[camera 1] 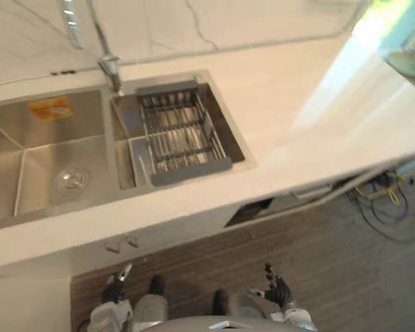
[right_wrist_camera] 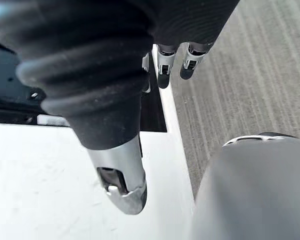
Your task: Walk over to the sink, pick up the cup, carry it to the dishwasher, place the cup inside the dishwasher, then close the dishwasher door
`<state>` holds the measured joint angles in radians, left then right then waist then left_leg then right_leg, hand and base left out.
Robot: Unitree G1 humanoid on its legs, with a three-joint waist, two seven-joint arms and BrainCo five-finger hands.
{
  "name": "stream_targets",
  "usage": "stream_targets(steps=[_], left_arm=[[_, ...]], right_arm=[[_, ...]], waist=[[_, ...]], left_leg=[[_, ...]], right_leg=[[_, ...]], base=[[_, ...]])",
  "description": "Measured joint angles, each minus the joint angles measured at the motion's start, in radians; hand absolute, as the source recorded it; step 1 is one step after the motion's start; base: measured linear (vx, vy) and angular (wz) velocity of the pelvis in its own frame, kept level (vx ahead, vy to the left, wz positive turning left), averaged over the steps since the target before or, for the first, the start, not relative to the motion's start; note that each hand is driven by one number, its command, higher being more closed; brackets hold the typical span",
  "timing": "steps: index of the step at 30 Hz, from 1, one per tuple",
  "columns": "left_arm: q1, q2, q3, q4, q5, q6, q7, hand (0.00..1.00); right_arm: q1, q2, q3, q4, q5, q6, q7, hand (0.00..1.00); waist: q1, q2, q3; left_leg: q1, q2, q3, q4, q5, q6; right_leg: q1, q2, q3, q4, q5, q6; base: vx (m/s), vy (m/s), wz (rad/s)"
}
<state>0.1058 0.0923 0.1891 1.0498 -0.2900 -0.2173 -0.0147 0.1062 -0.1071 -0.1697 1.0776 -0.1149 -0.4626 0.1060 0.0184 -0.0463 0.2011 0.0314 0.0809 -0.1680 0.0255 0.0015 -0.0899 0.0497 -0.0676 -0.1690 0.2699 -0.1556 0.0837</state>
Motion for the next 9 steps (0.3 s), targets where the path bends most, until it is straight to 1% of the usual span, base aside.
stream_targets(steps=[2, 3, 4, 5, 6, 7, 9], left_arm=[[0.01, 0.007, 0.012, 0.004, -0.001, 0.001, -0.001, 0.0], [0.013, 0.005, 0.012, 0.018, -0.002, 0.001, -0.001, 0.0], [0.013, 0.009, 0.012, 0.031, -0.002, 0.001, -0.001, 0.0], [0.012, 0.01, 0.012, 0.035, -0.002, 0.002, -0.001, 0.0], [0.012, 0.01, 0.013, 0.042, -0.004, 0.004, -0.001, 0.0], [0.012, 0.008, 0.014, 0.045, -0.009, 0.012, -0.001, 0.0], [0.011, 0.009, 0.016, 0.066, -0.013, 0.017, -0.003, 0.0]], right_arm=[[0.0, 0.009, 0.002, 0.001, 0.012, -0.001, 0.038, 0.0], [-0.003, 0.02, 0.003, 0.001, 0.034, 0.001, 0.07, 0.0], [-0.011, 0.027, 0.01, 0.003, 0.052, 0.009, 0.101, 0.0], [-0.014, 0.029, 0.011, 0.006, 0.059, 0.014, 0.114, 0.0], [-0.014, 0.035, 0.011, 0.008, 0.08, 0.038, 0.14, 0.0], [-0.014, 0.038, 0.011, 0.013, 0.093, 0.064, 0.158, 0.0], [-0.014, 0.037, 0.009, 0.017, 0.134, 0.096, 0.198, 0.0]], waist=[[0.021, -0.019, -0.02], [0.03, -0.021, -0.034], [0.032, -0.03, -0.044], [0.031, -0.026, -0.043], [0.03, -0.031, -0.046], [0.03, -0.026, -0.046], [0.024, -0.023, -0.046]], left_leg=[[0.015, 0.002, 0.001, -0.01, 0.001, -0.001], [0.017, 0.001, 0.002, -0.018, 0.002, -0.003], [0.024, -0.004, 0.003, -0.029, 0.005, -0.005], [0.024, -0.008, 0.003, -0.03, 0.007, -0.004], [0.024, -0.021, 0.002, -0.03, 0.013, 0.0], [0.024, -0.031, 0.002, -0.036, 0.024, 0.003], [0.031, -0.044, 0.001, -0.064, 0.05, 0.007]], right_leg=[[0.023, 0.003, 0.001, -0.022, -0.001, -0.001], [0.031, 0.003, 0.001, -0.04, -0.001, -0.002], [0.046, 0.001, 0.0, -0.058, -0.001, -0.002], [0.052, 0.0, -0.002, -0.067, -0.001, -0.002], [0.06, -0.008, -0.003, -0.084, -0.001, -0.002], [0.064, -0.017, -0.004, -0.096, -0.001, -0.002], [0.074, -0.03, -0.007, -0.124, -0.002, -0.002]], base=[[0.09, -0.017, 0.22], [0.08, -0.02, 0.03], [0.05, -0.007, -0.01], [0.0, 0.0, 0.0], [-0.04, 0.022, 0.02], [-0.05, 0.026, 0.02], [-0.05, 0.029, 0.03]])
